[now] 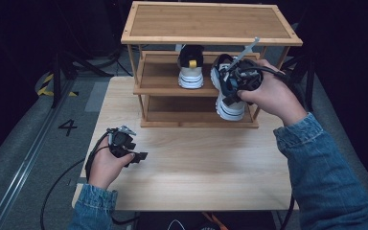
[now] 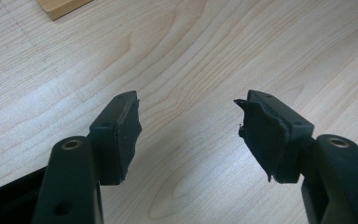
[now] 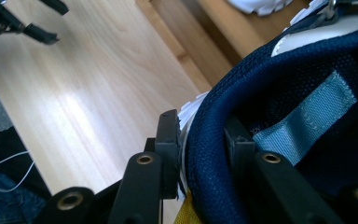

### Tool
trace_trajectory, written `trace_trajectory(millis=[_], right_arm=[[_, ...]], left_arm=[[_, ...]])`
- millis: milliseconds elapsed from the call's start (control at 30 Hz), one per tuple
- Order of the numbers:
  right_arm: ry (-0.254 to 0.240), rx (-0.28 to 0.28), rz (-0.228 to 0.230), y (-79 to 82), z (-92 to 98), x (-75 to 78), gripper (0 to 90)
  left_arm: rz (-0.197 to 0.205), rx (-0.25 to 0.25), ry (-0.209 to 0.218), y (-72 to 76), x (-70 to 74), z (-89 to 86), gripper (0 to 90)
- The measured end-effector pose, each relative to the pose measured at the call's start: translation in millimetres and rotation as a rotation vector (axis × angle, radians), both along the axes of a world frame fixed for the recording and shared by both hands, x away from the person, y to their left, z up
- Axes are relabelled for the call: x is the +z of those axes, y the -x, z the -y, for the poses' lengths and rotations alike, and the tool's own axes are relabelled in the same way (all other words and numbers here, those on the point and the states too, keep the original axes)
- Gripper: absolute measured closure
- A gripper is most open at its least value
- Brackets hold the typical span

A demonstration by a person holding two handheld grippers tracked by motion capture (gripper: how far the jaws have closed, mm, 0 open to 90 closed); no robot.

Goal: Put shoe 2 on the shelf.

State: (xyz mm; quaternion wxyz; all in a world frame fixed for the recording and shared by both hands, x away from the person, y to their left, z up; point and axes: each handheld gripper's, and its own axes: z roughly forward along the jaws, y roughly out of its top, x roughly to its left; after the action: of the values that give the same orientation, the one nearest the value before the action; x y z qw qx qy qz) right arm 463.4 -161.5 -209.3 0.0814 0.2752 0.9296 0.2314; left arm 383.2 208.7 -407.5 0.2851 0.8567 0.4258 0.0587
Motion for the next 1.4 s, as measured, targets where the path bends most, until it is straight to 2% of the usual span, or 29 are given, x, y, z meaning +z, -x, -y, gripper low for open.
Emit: trace_trajectory(millis=[267, 367, 800, 933, 1000, 1033, 1067, 1133, 1300, 1333, 1400], right_arm=[[0.012, 0.005, -0.003, -26.4, -10.2, -1.9, 72.8], [0.014, 0.007, -0.001, -32.0, -13.4, -3.2, 72.6], [0.036, 0.026, 0.012, -42.3, -24.3, -6.8, 69.0], [0.038, 0.029, 0.078, -41.9, -25.1, -6.2, 59.5], [0.016, 0.024, 0.127, -41.2, -25.1, -5.8, 49.4], [0.007, 0.023, 0.147, -41.2, -24.9, -5.5, 47.3], [0.002, 0.023, 0.177, -41.2, -24.2, -4.1, 47.1], [-0.012, 0.007, 0.18, -40.1, -23.5, -2.9, 45.8], [-0.048, -0.009, 0.258, -31.9, -18.8, 2.0, 45.1], [-0.048, -0.009, 0.258, -31.9, -18.8, 2.0, 45.1], [-0.087, -0.03, 0.284, -25.3, -13.0, 5.7, 44.3]], left_arm=[[0.006, 0.005, -0.003, -0.3, 0.8, -4.7, 37.2], [-0.004, 0.001, -0.001, -0.4, -1.2, -2.6, 37.2], [-0.01, -0.008, -0.008, -0.9, -4.2, 0.3, 36.9], [-0.011, -0.007, -0.005, -0.2, -4.0, 0.8, 36.8], [-0.014, -0.003, -0.003, 0.2, -4.3, 0.9, 36.7], [-0.014, -0.005, -0.007, 0.0, -4.6, 0.4, 36.7], [-0.018, -0.003, -0.005, 0.0, -4.8, 0.3, 36.7], [-0.017, -0.006, -0.006, -0.2, -4.9, 0.2, 36.7], [-0.022, -0.008, -0.005, -0.6, -5.5, 0.5, 36.5], [-0.022, -0.008, -0.005, -0.6, -5.5, 0.5, 36.5], [-0.02, -0.004, -0.003, -0.7, -6.4, 1.1, 36.5]])
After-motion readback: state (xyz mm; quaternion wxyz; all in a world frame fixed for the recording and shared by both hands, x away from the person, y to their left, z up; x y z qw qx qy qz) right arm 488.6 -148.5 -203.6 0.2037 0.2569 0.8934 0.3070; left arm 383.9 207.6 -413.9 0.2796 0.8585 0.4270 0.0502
